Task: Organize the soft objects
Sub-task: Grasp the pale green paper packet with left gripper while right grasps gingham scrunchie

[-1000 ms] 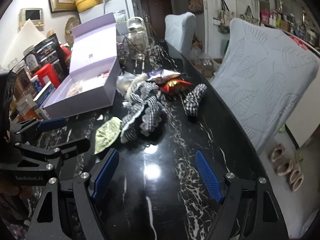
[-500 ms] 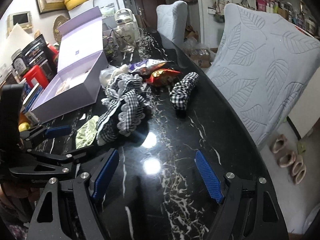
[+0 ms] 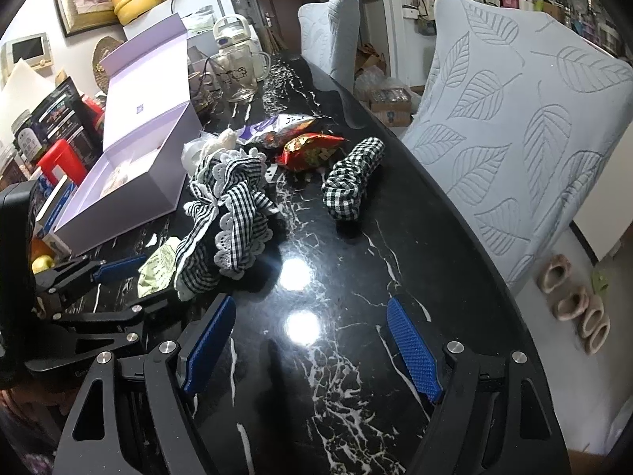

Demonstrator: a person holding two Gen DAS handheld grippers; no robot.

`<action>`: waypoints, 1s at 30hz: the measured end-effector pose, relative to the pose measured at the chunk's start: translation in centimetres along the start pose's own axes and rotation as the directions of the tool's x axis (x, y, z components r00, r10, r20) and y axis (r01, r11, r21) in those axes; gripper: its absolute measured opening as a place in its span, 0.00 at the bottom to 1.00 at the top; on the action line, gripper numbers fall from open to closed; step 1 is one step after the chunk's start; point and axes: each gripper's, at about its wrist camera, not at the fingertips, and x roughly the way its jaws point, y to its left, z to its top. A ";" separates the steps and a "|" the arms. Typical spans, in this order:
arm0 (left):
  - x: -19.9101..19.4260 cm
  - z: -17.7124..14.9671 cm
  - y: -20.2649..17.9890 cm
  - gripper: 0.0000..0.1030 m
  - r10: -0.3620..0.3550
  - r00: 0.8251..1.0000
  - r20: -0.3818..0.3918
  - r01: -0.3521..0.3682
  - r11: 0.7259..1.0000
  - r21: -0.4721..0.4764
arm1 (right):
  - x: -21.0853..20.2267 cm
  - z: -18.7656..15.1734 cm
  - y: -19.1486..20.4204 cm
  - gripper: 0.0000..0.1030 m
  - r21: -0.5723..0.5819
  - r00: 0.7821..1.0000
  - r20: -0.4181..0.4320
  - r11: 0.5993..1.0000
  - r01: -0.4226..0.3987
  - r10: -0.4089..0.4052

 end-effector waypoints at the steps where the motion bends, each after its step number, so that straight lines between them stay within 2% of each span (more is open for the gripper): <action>1: -0.3 0.0 0.1 0.44 0.002 1.000 0.008 -0.002 1.000 -0.005 | 0.0 0.0 0.1 0.77 0.000 1.000 0.001 1.000 -0.001 0.001; 7: -1.1 0.0 0.9 0.44 0.001 1.000 0.017 -0.001 1.000 -0.023 | -0.2 -0.1 0.3 0.77 -0.001 1.000 0.004 1.000 -0.001 0.001; 22: -6.4 1.7 3.2 0.44 0.035 0.989 0.143 -0.025 0.997 -0.068 | 0.1 1.9 2.1 0.77 -0.043 0.998 0.028 0.998 -0.051 0.053; 28: -6.6 2.7 3.8 0.44 0.039 0.985 0.166 -0.025 0.996 -0.085 | 0.5 3.7 2.3 0.77 -0.052 0.998 0.052 0.998 -0.019 0.022; 30: -6.5 3.1 3.8 0.44 0.038 0.984 0.173 -0.024 0.996 -0.085 | 0.7 4.2 2.0 0.75 -0.048 0.999 0.054 0.999 -0.002 0.004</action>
